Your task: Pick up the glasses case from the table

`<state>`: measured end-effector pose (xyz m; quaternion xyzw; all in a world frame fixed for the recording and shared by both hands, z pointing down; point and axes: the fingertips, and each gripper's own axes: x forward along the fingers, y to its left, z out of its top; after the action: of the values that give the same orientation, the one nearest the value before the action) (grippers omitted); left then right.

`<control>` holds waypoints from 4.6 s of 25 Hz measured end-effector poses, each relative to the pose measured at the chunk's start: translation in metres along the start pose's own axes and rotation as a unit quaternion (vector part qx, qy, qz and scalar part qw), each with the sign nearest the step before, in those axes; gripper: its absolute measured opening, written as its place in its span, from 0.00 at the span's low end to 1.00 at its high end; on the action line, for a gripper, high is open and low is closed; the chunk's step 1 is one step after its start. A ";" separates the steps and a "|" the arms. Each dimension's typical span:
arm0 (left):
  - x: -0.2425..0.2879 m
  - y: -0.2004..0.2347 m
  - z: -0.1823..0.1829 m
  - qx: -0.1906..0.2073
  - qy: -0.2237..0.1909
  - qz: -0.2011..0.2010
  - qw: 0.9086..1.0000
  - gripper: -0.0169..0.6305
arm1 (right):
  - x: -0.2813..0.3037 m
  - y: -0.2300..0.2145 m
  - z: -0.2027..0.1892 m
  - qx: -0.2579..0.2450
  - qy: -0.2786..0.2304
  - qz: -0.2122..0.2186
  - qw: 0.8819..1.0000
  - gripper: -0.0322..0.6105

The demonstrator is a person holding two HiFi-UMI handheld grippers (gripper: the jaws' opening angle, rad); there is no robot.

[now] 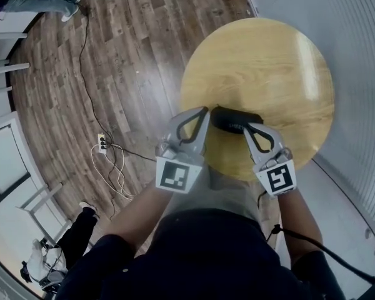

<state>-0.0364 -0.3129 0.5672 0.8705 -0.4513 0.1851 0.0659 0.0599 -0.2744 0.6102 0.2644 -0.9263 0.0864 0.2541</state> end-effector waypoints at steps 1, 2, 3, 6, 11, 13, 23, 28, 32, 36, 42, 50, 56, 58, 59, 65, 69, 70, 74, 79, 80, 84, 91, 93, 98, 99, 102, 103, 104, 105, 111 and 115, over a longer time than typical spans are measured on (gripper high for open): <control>0.003 -0.001 -0.003 -0.003 0.000 -0.001 1.000 0.03 | 0.003 0.000 -0.003 0.000 0.005 0.006 1.000 0.08; 0.005 -0.002 -0.004 -0.006 0.000 -0.003 1.000 0.03 | 0.006 0.000 -0.006 0.002 0.010 0.013 1.000 0.10; 0.007 -0.002 -0.005 -0.008 -0.001 -0.005 1.000 0.03 | 0.010 0.000 -0.009 0.004 0.017 0.021 1.000 0.14; 0.014 0.000 -0.010 -0.014 0.001 -0.012 1.000 0.03 | 0.022 0.004 -0.020 0.006 0.041 0.056 0.998 0.28; 0.022 0.011 -0.021 -0.017 0.006 -0.012 1.000 0.03 | 0.037 0.008 -0.037 -0.018 0.076 0.090 0.993 0.48; 0.023 0.019 -0.023 -0.020 0.007 -0.007 1.000 0.03 | 0.045 0.008 -0.042 -0.029 0.088 0.096 0.991 0.53; 0.019 0.036 -0.027 -0.029 0.019 0.005 0.999 0.03 | 0.066 0.011 -0.055 -0.106 0.137 0.127 0.977 0.59; 0.020 0.032 -0.028 -0.024 0.021 -0.001 0.999 0.03 | 0.073 0.015 -0.059 -0.168 0.160 0.139 0.963 0.59; 0.017 0.033 -0.026 -0.024 0.021 0.000 0.999 0.03 | 0.074 0.020 -0.056 -0.184 0.157 0.153 0.958 0.60; 0.012 0.036 -0.026 -0.027 0.022 0.007 0.999 0.03 | 0.077 0.027 -0.067 -0.200 0.178 0.171 0.948 0.75; 0.002 0.034 -0.028 -0.025 0.029 0.012 0.999 0.03 | 0.085 0.014 -0.078 -0.232 0.196 0.118 0.945 0.59; -0.011 0.033 -0.015 -0.027 0.013 0.019 0.999 0.03 | 0.075 0.018 -0.062 -0.169 0.189 0.111 0.961 0.57; -0.018 0.018 0.008 -0.031 -0.026 0.017 0.999 0.03 | 0.050 0.021 -0.048 -0.102 0.153 0.086 0.979 0.55; -0.021 0.017 0.021 -0.057 -0.044 0.020 0.997 0.03 | 0.040 0.019 -0.036 -0.090 0.140 0.071 0.984 0.53; -0.023 0.017 0.027 -0.062 -0.046 0.018 0.997 0.03 | 0.034 0.019 -0.028 -0.082 0.133 0.065 0.985 0.52; -0.034 0.018 0.072 -0.052 -0.056 0.010 0.997 0.03 | -0.003 0.012 0.013 -0.057 0.111 0.040 0.991 0.47; -0.040 0.013 0.104 -0.035 -0.076 0.004 0.996 0.03 | -0.029 0.006 0.041 -0.056 0.084 0.017 0.995 0.47; -0.042 0.011 0.112 -0.030 -0.081 0.003 0.996 0.03 | -0.036 0.004 0.047 -0.056 0.078 0.010 0.995 0.47; -0.049 0.008 0.148 -0.022 -0.107 0.002 0.994 0.03 | -0.063 -0.002 0.079 -0.064 0.055 -0.014 0.996 0.47; -0.056 0.023 0.184 0.010 -0.129 0.017 0.991 0.03 | -0.098 -0.007 0.128 -0.089 0.017 -0.046 0.995 0.47; -0.057 0.027 0.191 0.020 -0.131 0.018 0.991 0.03 | -0.103 -0.008 0.137 -0.092 0.012 -0.051 0.994 0.47; -0.066 0.031 0.213 0.023 -0.145 0.016 0.989 0.03 | -0.119 -0.008 0.163 -0.095 -0.011 -0.069 0.993 0.47; -0.084 0.029 0.262 0.022 -0.178 0.009 0.984 0.03 | -0.148 -0.005 0.205 -0.101 -0.049 -0.093 0.989 0.47; -0.087 0.026 0.276 0.030 -0.188 0.003 0.982 0.03 | -0.158 -0.006 0.215 -0.103 -0.059 -0.104 0.988 0.47; -0.086 0.011 0.295 0.043 -0.199 -0.013 0.979 0.03 | -0.180 -0.007 0.224 -0.104 -0.074 -0.125 0.984 0.47; -0.087 0.011 0.299 0.042 -0.202 -0.014 0.978 0.03 | -0.182 -0.006 0.227 -0.104 -0.075 -0.127 0.984 0.47; -0.090 0.007 0.314 0.044 -0.222 -0.023 0.974 0.03 | -0.190 -0.006 0.233 -0.100 -0.073 -0.131 0.984 0.47; -0.090 0.003 0.317 0.046 -0.225 -0.028 0.973 0.03 | -0.192 -0.005 0.232 -0.097 -0.076 -0.133 0.983 0.47; -0.089 -0.002 0.318 0.047 -0.226 -0.033 0.973 0.03 | -0.195 -0.004 0.230 -0.095 -0.077 -0.135 0.983 0.47; -0.088 -0.006 0.318 0.045 -0.225 -0.037 0.973 0.03 | -0.198 -0.004 0.228 -0.094 -0.076 -0.137 0.983 0.47; -0.074 -0.020 0.319 0.037 -0.219 -0.047 0.974 0.03 | -0.207 -0.011 0.223 -0.080 -0.087 -0.132 0.984 0.47; -0.074 -0.033 0.322 0.052 -0.223 -0.056 0.972 0.03 | -0.215 -0.011 0.218 -0.075 -0.092 -0.135 0.984 0.47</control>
<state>0.0361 -0.3285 0.2433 0.9160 -0.3948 0.0057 -0.0710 0.1301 -0.2518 0.3131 0.3738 -0.9055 -0.0434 0.1960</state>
